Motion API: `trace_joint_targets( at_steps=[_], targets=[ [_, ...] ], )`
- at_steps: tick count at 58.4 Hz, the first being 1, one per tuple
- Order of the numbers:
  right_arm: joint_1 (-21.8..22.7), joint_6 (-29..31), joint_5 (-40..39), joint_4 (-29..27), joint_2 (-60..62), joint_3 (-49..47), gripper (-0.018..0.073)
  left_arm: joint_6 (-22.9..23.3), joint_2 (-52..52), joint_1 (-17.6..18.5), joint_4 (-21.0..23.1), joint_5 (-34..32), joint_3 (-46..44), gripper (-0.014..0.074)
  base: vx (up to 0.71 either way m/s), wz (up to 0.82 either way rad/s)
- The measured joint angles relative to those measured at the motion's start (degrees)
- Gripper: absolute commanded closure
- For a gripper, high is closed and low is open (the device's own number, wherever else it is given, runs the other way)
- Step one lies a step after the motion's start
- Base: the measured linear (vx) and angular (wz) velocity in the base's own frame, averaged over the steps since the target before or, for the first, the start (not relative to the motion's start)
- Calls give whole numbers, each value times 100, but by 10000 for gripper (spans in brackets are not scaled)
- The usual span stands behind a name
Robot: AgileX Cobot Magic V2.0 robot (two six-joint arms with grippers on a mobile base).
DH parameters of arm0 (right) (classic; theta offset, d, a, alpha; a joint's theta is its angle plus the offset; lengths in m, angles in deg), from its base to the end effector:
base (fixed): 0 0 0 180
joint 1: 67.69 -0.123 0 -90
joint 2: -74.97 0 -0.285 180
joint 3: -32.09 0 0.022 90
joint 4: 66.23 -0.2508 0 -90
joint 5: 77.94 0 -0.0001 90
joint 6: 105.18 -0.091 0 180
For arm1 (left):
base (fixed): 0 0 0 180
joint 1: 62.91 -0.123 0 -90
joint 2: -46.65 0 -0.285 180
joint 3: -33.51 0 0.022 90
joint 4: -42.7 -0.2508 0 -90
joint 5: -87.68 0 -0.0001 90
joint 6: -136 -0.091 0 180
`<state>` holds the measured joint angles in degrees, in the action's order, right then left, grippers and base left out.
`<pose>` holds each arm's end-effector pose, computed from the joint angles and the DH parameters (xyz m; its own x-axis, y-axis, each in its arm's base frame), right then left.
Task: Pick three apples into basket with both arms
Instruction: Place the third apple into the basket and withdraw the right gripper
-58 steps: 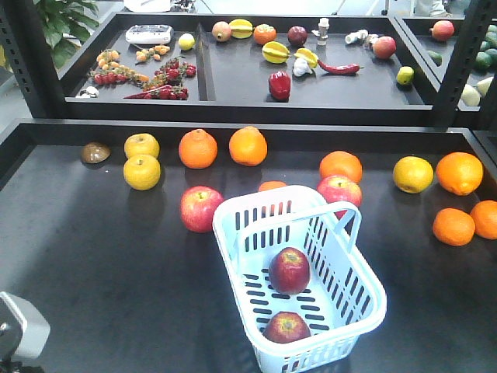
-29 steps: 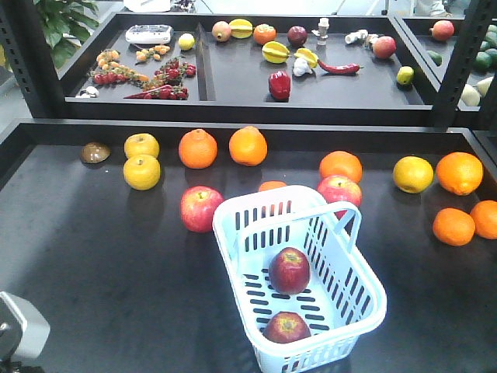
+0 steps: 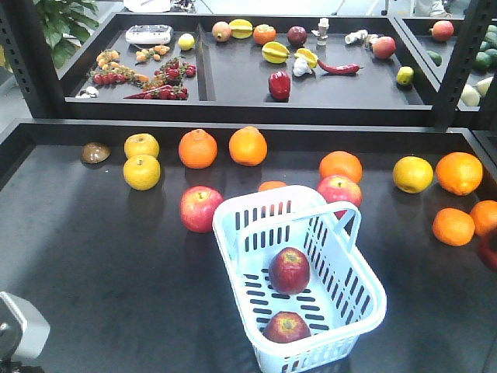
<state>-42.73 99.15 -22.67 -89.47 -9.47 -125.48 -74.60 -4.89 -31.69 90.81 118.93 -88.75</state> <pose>0.2376 -0.0780 0.2741 -0.8913 0.2232 -0.3947 0.1365 0.9621 0.2359 0.0927 -0.0973 0.2286 -0.7140 0.1896 -0.6740 0.5801 0.6993 -0.4177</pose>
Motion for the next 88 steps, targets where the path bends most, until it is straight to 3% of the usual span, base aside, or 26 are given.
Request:
trace_joint_targets(
  at_steps=[8,20,29,36,43,51,57,62,67,78,88],
  targets=[
    [-859,453,119,-702,604,0,563,0,0,0,0,0,0,602,0,0],
    [-2252,487,36,-863,598,0,506,0,0,0,0,0,0,602,0,0],
    [-3177,529,-299,-939,258,5,333,0,0,0,0,0,0,602,0,0],
    [-3659,547,-520,-973,-113,10,117,0,0,0,0,0,0,602,0,0],
    [-3855,547,-966,-1034,-400,10,-64,0,0,0,0,0,0,602,0,0],
    [-3949,547,-1298,-1165,-565,10,-131,0,0,0,0,0,0,602,0,0],
    [-3955,590,-1347,-1166,-578,10,-108,0,0,0,0,0,0,602,0,0],
    [-3966,706,-1347,-1171,-578,10,-35,0,0,0,0,0,0,602,0,0],
    [-3966,827,-1324,-1216,-551,10,103,0,0,0,0,0,0,602,0,0],
    [-3966,1004,-973,-1071,-169,10,577,0,0,0,0,0,0,602,0,0],
    [-3966,1005,-536,-673,511,63,568,0,0,0,0,0,0,602,0,0]
  ],
)
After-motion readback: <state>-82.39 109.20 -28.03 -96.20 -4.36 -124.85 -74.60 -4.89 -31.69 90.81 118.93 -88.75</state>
